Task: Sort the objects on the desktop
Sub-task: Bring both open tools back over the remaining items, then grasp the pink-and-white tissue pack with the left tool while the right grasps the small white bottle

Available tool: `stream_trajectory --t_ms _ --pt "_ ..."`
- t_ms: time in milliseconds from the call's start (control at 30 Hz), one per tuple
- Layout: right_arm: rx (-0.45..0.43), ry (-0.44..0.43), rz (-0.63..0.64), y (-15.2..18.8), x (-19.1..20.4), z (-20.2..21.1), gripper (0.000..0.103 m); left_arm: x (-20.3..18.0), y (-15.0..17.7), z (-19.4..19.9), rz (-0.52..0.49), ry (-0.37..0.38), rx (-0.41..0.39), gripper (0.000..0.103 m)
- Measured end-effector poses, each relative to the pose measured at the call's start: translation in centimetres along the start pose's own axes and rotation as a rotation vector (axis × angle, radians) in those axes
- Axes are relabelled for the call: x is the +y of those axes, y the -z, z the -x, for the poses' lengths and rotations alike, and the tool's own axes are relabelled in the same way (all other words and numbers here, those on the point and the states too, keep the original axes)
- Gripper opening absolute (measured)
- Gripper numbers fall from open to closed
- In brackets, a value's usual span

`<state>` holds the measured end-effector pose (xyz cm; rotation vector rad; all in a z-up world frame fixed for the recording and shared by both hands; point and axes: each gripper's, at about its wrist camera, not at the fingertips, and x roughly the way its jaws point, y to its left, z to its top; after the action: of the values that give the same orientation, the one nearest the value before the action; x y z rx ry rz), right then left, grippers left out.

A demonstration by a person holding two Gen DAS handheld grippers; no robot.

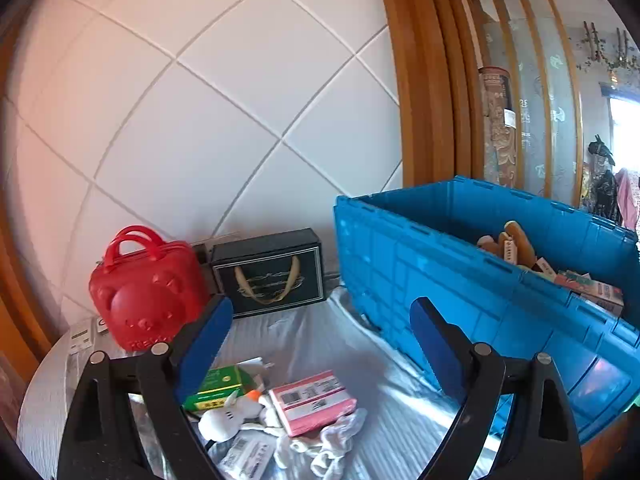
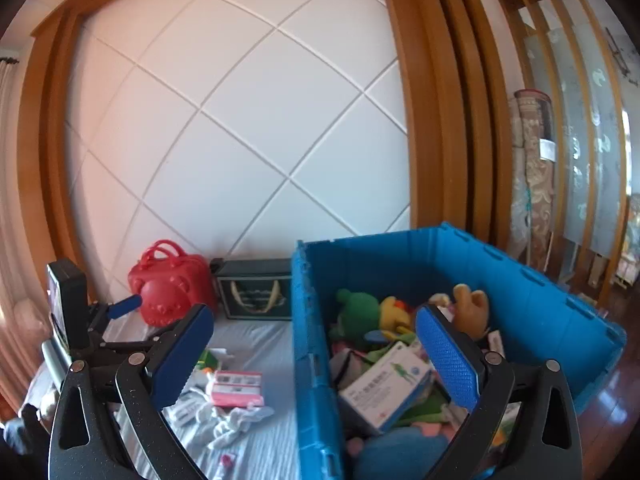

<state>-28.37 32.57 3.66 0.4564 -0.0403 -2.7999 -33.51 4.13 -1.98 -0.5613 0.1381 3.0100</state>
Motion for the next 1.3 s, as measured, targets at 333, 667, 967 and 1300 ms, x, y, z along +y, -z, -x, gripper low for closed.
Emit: stream_trajectory --t_ms 333,667,967,1300 --pt "0.156 -0.034 -0.065 4.0 11.6 -5.3 0.103 15.8 5.9 5.0 -0.069 -0.113 0.098 0.091" --pt "0.320 -0.128 0.020 9.2 21.7 -10.3 0.103 25.9 12.1 7.7 -0.155 -0.186 0.216 0.091" --pt "0.385 -0.179 0.030 12.2 25.9 -11.2 0.103 32.0 17.9 6.6 -0.187 -0.103 0.364 0.091" --pt "0.475 -0.041 -0.054 15.9 34.3 -14.3 0.103 40.6 19.6 1.4 -0.387 0.157 0.398 0.091"
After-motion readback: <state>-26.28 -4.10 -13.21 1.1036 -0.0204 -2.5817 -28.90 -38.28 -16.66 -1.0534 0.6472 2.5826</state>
